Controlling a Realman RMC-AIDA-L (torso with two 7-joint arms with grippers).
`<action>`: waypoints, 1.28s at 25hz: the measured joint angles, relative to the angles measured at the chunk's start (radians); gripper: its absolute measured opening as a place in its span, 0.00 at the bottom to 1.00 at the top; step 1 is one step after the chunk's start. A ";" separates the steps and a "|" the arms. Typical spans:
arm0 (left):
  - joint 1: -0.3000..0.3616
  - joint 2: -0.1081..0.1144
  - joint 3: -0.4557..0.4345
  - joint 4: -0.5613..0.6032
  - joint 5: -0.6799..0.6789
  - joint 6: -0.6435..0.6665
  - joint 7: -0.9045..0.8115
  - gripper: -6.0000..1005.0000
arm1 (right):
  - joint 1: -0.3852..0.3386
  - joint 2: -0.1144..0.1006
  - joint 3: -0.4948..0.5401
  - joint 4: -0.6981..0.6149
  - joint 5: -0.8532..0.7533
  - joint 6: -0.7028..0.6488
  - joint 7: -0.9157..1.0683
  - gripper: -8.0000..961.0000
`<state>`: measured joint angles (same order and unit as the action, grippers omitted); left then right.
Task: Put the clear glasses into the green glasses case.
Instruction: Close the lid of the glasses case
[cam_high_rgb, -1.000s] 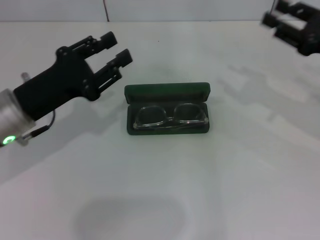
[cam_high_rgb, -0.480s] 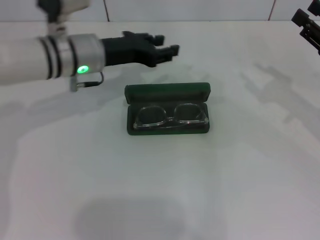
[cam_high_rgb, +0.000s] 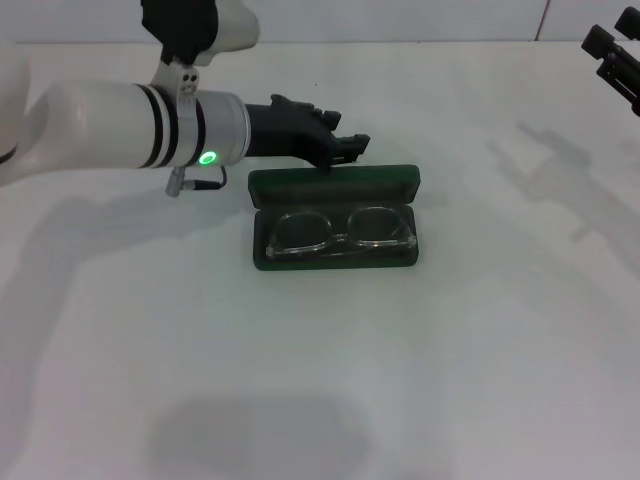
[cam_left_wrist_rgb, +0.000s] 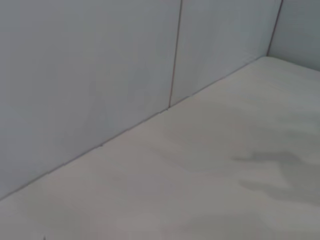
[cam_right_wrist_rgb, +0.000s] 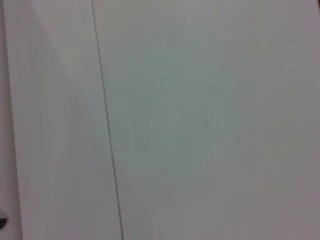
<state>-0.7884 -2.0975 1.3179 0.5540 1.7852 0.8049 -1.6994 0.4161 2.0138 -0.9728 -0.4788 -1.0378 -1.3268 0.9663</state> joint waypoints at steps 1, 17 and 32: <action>0.006 0.000 0.000 0.000 0.000 0.001 0.000 0.51 | 0.001 0.000 -0.001 0.000 0.000 0.003 -0.001 0.54; 0.158 0.000 0.148 0.062 -0.149 0.008 0.102 0.52 | 0.023 0.002 -0.001 -0.005 0.001 0.046 -0.003 0.55; 0.240 0.005 0.202 0.134 -0.355 0.059 0.236 0.52 | 0.035 0.001 -0.011 -0.008 -0.002 0.067 -0.005 0.56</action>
<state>-0.5485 -2.0926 1.5202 0.6876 1.4302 0.8636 -1.4631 0.4507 2.0153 -0.9841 -0.4863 -1.0394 -1.2594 0.9617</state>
